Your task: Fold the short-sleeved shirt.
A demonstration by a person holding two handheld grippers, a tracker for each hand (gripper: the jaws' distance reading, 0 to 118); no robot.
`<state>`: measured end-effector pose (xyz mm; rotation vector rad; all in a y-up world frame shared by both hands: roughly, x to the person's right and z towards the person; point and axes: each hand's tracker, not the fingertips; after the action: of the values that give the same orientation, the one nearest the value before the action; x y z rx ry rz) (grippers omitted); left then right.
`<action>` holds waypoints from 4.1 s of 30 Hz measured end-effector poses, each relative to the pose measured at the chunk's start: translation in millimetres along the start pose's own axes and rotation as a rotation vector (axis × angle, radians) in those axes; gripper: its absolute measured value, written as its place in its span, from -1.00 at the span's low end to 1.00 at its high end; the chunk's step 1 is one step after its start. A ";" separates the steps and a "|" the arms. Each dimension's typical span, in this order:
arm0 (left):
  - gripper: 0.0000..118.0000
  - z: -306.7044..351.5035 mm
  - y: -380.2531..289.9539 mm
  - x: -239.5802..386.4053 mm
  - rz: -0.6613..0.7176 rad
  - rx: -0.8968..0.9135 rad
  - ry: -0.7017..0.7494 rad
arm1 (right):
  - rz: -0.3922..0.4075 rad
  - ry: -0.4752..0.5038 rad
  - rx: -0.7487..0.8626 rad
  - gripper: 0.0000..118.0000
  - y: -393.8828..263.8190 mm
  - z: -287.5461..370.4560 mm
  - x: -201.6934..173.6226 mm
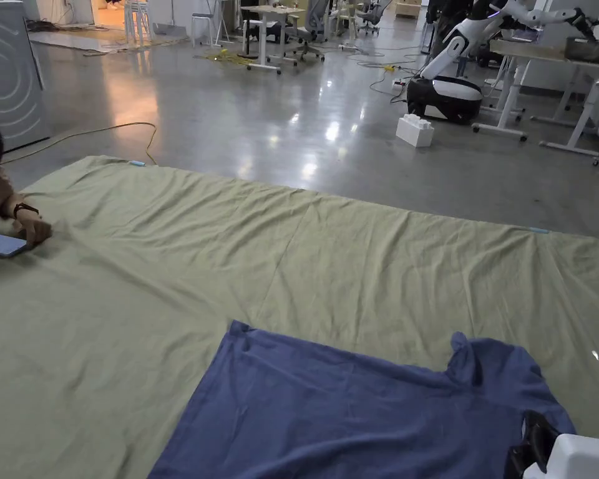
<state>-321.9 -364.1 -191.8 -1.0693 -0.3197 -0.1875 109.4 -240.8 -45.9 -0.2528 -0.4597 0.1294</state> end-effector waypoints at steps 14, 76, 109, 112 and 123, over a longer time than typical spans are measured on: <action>-0.86 5.4 4.7 20.3 -0.079 -0.025 -0.016 | -0.001 0.009 -0.052 -0.99 -17.8 10.6 7.2; -0.87 13.9 138.5 34.9 0.017 0.282 -0.044 | -0.134 -0.011 -0.591 -0.87 -46.7 -58.2 119.6; 0.11 2.1 166.7 71.0 0.056 0.513 -0.088 | -0.072 -0.023 -0.133 0.37 -1.3 -70.4 65.2; 0.08 36.4 157.9 92.8 0.029 0.655 -0.089 | -0.060 -0.037 0.003 0.16 20.7 -49.8 47.4; -0.95 98.5 135.6 129.0 -0.016 0.917 -0.029 | -0.076 -0.067 0.190 -0.99 46.3 -11.5 18.8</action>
<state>-176.0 -212.9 -216.1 -0.1628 -0.3842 -0.0244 128.3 -195.4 -60.4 -0.0449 -0.5192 0.1064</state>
